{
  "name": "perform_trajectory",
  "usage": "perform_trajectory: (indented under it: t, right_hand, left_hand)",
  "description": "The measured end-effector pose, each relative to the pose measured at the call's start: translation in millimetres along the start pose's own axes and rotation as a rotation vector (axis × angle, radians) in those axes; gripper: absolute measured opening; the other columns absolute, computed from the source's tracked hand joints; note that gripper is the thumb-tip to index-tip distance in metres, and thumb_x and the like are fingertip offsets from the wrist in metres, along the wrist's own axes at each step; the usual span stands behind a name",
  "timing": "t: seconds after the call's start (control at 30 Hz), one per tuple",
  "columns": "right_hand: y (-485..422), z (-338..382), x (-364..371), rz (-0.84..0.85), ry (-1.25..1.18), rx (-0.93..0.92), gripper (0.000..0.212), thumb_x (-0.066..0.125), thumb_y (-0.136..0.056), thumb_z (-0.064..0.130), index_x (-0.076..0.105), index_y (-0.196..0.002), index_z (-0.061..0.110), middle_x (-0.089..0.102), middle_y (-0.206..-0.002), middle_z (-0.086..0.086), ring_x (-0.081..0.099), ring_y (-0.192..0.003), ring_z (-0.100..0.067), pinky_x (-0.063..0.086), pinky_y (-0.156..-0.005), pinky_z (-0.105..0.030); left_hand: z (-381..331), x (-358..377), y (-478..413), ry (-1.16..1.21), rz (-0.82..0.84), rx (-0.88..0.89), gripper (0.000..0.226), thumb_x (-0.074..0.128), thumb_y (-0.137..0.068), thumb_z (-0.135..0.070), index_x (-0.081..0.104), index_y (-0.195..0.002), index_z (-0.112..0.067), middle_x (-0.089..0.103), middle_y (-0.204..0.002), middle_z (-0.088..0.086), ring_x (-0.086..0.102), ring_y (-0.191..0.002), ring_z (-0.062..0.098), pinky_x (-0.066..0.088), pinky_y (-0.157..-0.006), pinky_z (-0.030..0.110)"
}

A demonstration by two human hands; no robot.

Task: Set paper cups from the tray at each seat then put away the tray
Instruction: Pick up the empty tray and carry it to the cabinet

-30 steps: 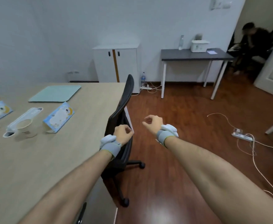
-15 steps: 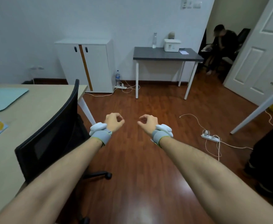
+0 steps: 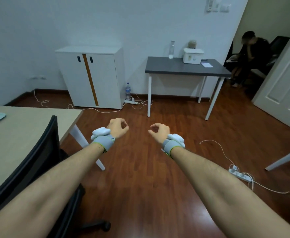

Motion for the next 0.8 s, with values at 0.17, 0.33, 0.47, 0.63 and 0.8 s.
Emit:
perform_trajectory:
  t: [0.17,0.33,0.47,0.63,0.8]
  right_hand:
    - [-109.3,3.4,3.3,-0.012,-0.051,0.007,0.025,0.064,-0.081,0.018,0.068,-0.103,0.009,0.072,-0.103,-0.009,0.065,-0.098,-0.019,0.040,-0.079,-0.016]
    - [-223.2,5.7,20.5,0.030,-0.070,-0.031,0.024,0.064,-0.082,0.017,0.067,-0.104,0.006,0.071,-0.105,-0.011,0.065,-0.099,-0.021,0.041,-0.080,-0.018]
    - [-333.2,12.3,39.5,0.101,-0.065,-0.078,0.024,0.064,-0.081,0.016,0.067,-0.103,0.006,0.071,-0.105,-0.011,0.065,-0.100,-0.022,0.046,-0.088,-0.025]
    - [-430.1,35.7,63.0,0.188,-0.040,-0.144,0.024,0.064,-0.081,0.014,0.067,-0.104,0.006,0.071,-0.105,-0.012,0.065,-0.101,-0.023,0.048,-0.093,-0.031]
    - [-509.7,66.2,114.7,0.286,-0.081,-0.161,0.023,0.064,-0.080,0.012,0.068,-0.102,0.005,0.072,-0.102,-0.014,0.065,-0.099,-0.024,0.049,-0.094,-0.033]
  left_hand:
    - [-6.4,1.8,-102.8,-0.022,0.002,0.003,0.017,0.060,-0.080,-0.016,0.070,-0.091,-0.006,0.072,-0.095,0.016,0.064,-0.095,0.030,0.052,-0.084,0.036]
    - [0.7,12.5,-204.9,-0.031,-0.018,-0.040,0.017,0.060,-0.080,-0.015,0.070,-0.089,-0.005,0.072,-0.095,0.017,0.064,-0.094,0.031,0.052,-0.085,0.037]
    - [11.3,19.1,-302.1,-0.014,-0.071,-0.120,0.018,0.060,-0.081,-0.015,0.070,-0.092,-0.005,0.071,-0.098,0.018,0.063,-0.098,0.031,0.051,-0.087,0.037]
    - [30.7,8.2,-384.6,0.012,-0.150,-0.224,0.018,0.060,-0.080,-0.014,0.070,-0.092,-0.005,0.071,-0.097,0.018,0.063,-0.099,0.031,0.050,-0.087,0.035]
    - [70.0,-6.5,-447.1,0.011,-0.199,-0.327,0.016,0.060,-0.079,-0.014,0.069,-0.090,-0.006,0.071,-0.095,0.016,0.062,-0.097,0.030,0.048,-0.086,0.033]
Point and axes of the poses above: each hand's wrist, its own y-axis away from the middle knuckle, its own x-axis out of the palm, z = x × y, the point moved 7 cm from there along -y, towards the middle knuckle
